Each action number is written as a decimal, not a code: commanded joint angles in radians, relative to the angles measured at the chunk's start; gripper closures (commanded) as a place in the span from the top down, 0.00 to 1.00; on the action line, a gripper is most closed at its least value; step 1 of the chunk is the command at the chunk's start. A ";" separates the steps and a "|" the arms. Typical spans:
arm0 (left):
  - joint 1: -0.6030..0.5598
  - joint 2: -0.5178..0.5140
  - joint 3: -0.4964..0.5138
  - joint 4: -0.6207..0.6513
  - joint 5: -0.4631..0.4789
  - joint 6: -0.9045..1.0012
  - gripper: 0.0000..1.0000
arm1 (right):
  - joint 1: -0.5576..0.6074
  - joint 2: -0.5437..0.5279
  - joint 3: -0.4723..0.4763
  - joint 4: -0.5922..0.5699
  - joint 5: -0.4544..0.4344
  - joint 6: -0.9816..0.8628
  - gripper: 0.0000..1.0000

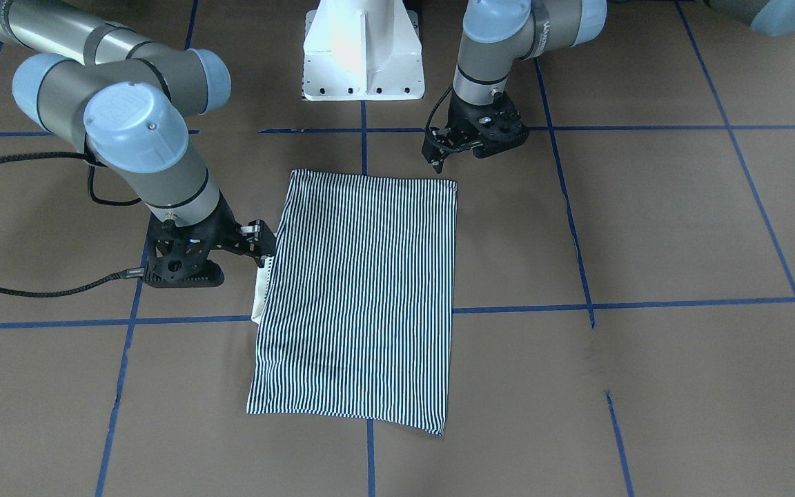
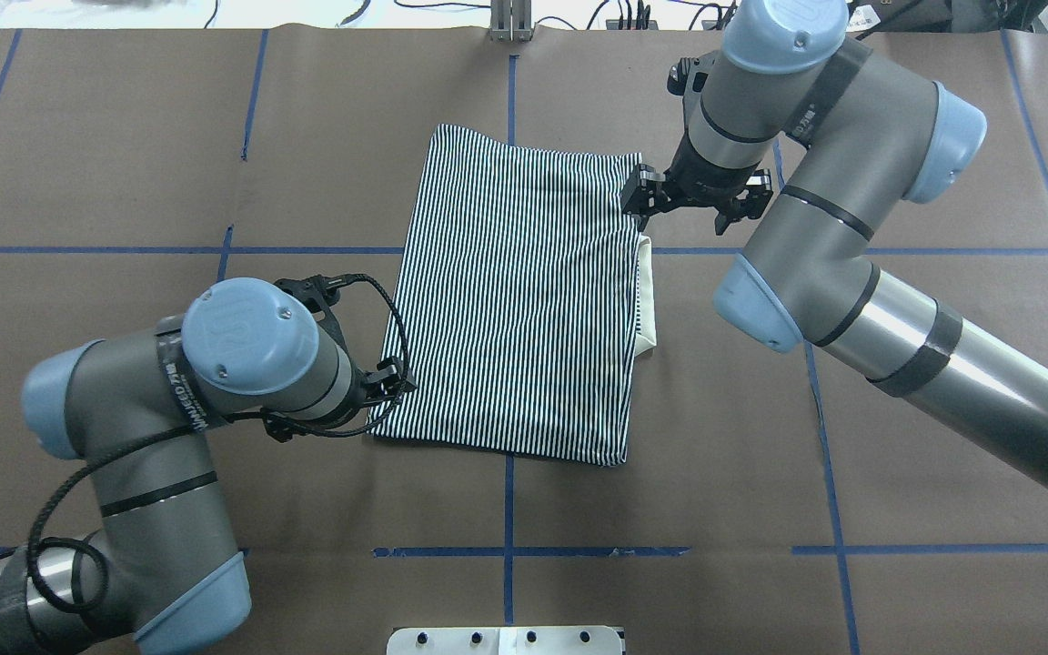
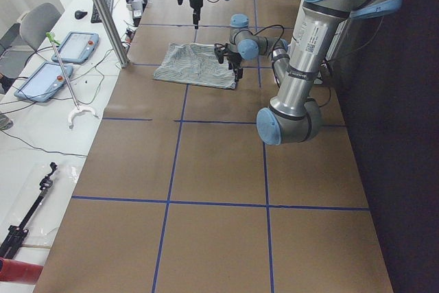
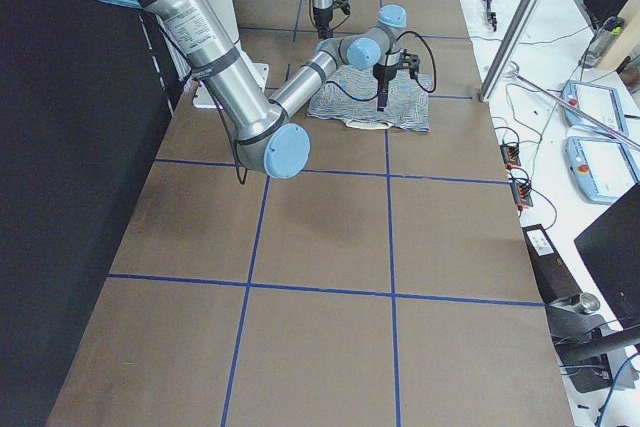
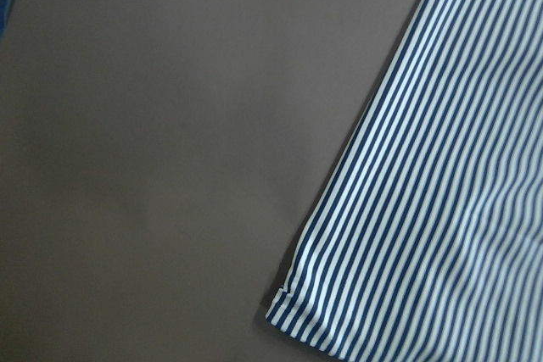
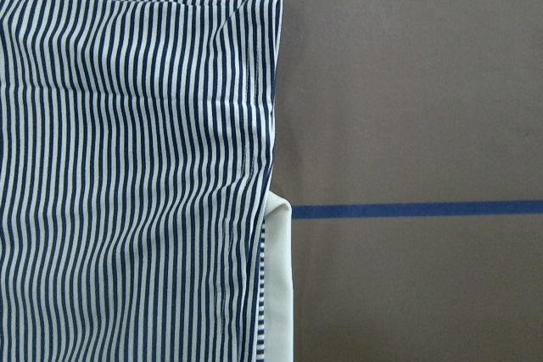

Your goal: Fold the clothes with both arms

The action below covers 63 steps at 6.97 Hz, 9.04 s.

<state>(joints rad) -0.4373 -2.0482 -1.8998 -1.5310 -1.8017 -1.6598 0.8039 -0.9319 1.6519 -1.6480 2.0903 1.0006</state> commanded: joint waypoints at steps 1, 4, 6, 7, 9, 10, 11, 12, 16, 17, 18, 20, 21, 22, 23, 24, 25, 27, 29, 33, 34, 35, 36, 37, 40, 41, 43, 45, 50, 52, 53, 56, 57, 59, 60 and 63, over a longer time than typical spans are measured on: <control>0.011 -0.035 0.146 -0.123 0.042 -0.090 1.00 | -0.020 -0.028 0.046 -0.001 -0.001 0.033 1.00; 0.020 -0.027 0.154 -0.132 0.042 -0.115 0.99 | -0.023 -0.025 0.046 -0.001 -0.004 0.032 1.00; 0.042 -0.027 0.156 -0.132 0.044 -0.118 0.99 | -0.023 -0.025 0.048 -0.001 -0.006 0.032 1.00; 0.042 -0.027 0.157 -0.132 0.044 -0.118 0.97 | -0.023 -0.027 0.052 -0.001 -0.007 0.033 1.00; 0.040 -0.023 0.157 -0.130 0.045 -0.118 0.82 | -0.025 -0.022 0.052 -0.001 -0.015 0.033 1.00; 0.040 -0.023 0.157 -0.130 0.045 -0.120 0.73 | -0.026 -0.022 0.052 -0.001 -0.018 0.035 1.00; 0.040 -0.024 0.157 -0.129 0.045 -0.127 0.58 | -0.028 -0.024 0.052 -0.001 -0.019 0.035 1.00; 0.040 -0.029 0.157 -0.130 0.045 -0.177 0.21 | -0.028 -0.022 0.052 -0.001 -0.021 0.039 1.00; 0.042 -0.036 0.139 -0.130 0.035 -0.166 0.00 | -0.038 -0.030 0.052 -0.001 -0.022 0.061 1.00; 0.039 -0.036 0.105 -0.124 0.033 -0.164 0.00 | -0.057 -0.028 0.052 0.000 -0.021 0.085 1.00; 0.040 -0.032 0.078 -0.107 0.033 -0.160 0.00 | -0.096 -0.027 0.063 0.007 -0.018 0.199 1.00; 0.037 -0.033 0.074 -0.103 0.035 -0.143 0.00 | -0.251 -0.068 0.181 0.040 -0.106 0.446 1.00; 0.032 -0.033 0.071 -0.098 0.035 -0.134 0.00 | -0.303 -0.061 0.186 0.042 -0.149 0.615 1.00; 0.032 -0.033 0.065 -0.094 0.035 -0.114 0.00 | -0.355 -0.061 0.183 0.042 -0.192 0.771 1.00; 0.032 -0.035 0.065 -0.092 0.035 -0.104 0.00 | -0.418 -0.064 0.171 0.042 -0.252 0.935 1.00; 0.032 -0.035 0.065 -0.092 0.035 -0.104 0.00 | -0.454 -0.071 0.163 0.042 -0.335 1.054 1.00; 0.032 -0.038 0.064 -0.093 0.035 -0.100 0.00 | -0.465 -0.070 0.137 0.042 -0.360 1.102 1.00; 0.032 -0.036 0.064 -0.093 0.035 -0.100 0.00 | -0.466 -0.059 0.101 0.043 -0.365 1.154 1.00; 0.032 -0.038 0.064 -0.093 0.035 -0.100 0.00 | -0.465 -0.045 0.074 0.085 -0.366 1.199 1.00; 0.032 -0.038 0.062 -0.092 0.035 -0.100 0.00 | -0.462 -0.024 0.026 0.100 -0.366 1.225 1.00; 0.032 -0.038 0.062 -0.092 0.035 -0.100 0.00 | -0.462 -0.025 0.013 0.102 -0.365 1.224 1.00; 0.032 -0.038 0.062 -0.092 0.035 -0.100 0.00 | -0.462 -0.025 0.003 0.100 -0.365 1.225 1.00; 0.032 -0.036 0.050 -0.090 0.035 -0.100 0.00 | -0.462 0.032 -0.030 0.061 -0.378 1.216 1.00; 0.032 -0.035 0.042 -0.083 0.035 -0.100 0.00 | -0.462 0.045 -0.052 0.063 -0.378 1.227 1.00; 0.032 -0.033 0.042 -0.083 0.035 -0.100 0.00 | -0.457 0.045 -0.049 0.062 -0.377 1.228 0.83; 0.032 -0.033 0.042 -0.083 0.035 -0.100 0.00 | -0.454 0.045 -0.047 0.062 -0.374 1.227 0.71; 0.032 -0.033 0.042 -0.083 0.035 -0.100 0.00 | -0.445 0.045 -0.040 0.056 -0.372 1.227 0.27; 0.032 -0.033 0.042 -0.083 0.035 -0.100 0.00 | -0.440 0.044 -0.032 0.050 -0.371 1.225 0.00; 0.043 -0.036 -0.030 -0.033 0.033 -0.101 0.00 | -0.436 -0.063 0.155 0.051 -0.343 1.210 0.00; 0.121 -0.032 -0.152 0.093 -0.023 -0.115 0.00 | -0.460 -0.096 0.236 0.053 -0.342 1.207 0.00; 0.164 -0.029 -0.159 0.097 -0.028 -0.118 0.00 | -0.488 -0.100 0.265 0.056 -0.342 1.207 0.00; 0.151 -0.014 -0.147 0.100 -0.024 -0.118 0.00 | -0.531 -0.099 0.255 0.059 -0.360 1.158 0.00; 0.116 -0.004 -0.142 0.112 -0.024 -0.117 0.00 | -0.532 -0.094 0.232 0.062 -0.368 1.120 0.00; 0.094 -0.013 -0.105 0.098 -0.024 -0.115 0.00 | -0.500 -0.090 0.210 0.065 -0.401 1.043 0.00; 0.083 -0.021 -0.099 0.083 -0.024 -0.115 0.00 | -0.482 -0.087 0.210 0.066 -0.401 1.038 0.00; 0.051 -0.026 -0.024 -0.039 -0.024 -0.118 0.00 | -0.457 -0.081 0.128 0.212 -0.403 1.027 0.00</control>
<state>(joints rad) -0.3751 -2.0728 -1.9442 -1.5294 -1.8254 -1.7772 0.3371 -1.0149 1.8122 -1.4933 1.6877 2.0278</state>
